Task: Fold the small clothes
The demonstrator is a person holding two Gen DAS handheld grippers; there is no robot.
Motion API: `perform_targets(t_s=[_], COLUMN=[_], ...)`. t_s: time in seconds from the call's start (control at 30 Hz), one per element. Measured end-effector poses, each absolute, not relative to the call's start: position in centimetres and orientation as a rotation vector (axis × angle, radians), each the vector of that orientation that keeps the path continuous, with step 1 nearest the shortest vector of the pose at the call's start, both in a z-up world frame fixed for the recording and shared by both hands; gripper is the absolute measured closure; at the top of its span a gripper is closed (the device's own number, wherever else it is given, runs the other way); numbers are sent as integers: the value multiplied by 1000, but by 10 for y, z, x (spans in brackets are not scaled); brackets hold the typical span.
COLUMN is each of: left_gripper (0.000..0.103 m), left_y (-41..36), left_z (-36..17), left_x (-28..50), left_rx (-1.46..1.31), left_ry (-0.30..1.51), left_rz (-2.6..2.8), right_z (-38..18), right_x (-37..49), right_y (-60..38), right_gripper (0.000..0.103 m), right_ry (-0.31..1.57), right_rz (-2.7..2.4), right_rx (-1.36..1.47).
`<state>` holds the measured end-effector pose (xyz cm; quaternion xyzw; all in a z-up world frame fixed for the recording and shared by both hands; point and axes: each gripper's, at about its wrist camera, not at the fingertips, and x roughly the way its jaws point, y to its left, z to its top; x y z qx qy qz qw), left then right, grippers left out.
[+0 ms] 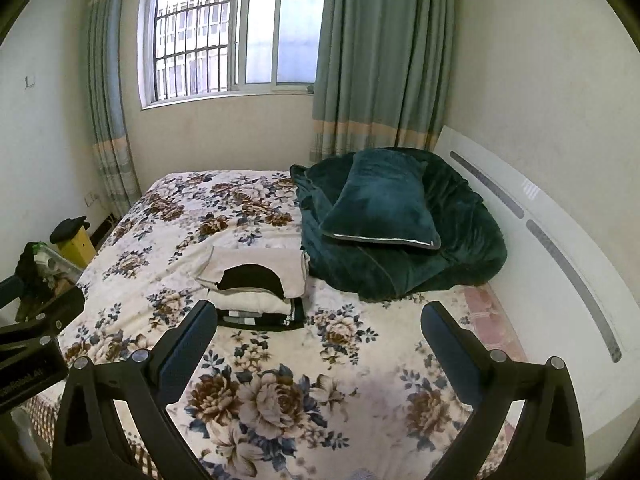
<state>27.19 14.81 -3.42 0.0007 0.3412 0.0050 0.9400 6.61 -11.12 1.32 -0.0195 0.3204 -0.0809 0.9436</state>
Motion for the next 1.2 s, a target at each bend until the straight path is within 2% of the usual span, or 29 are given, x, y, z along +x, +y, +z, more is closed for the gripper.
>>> perform_targets(t_s=[1.2], left_gripper=[0], left_y=[161], left_z=[-27], left_x=[256], left_rx=[-6], left_ry=[687], left_rz=[33], right_z=[12], right_x=[64], right_y=[-107], right_gripper=[0], right_ry=[663], right_rz=[-122], right_rx=[-40])
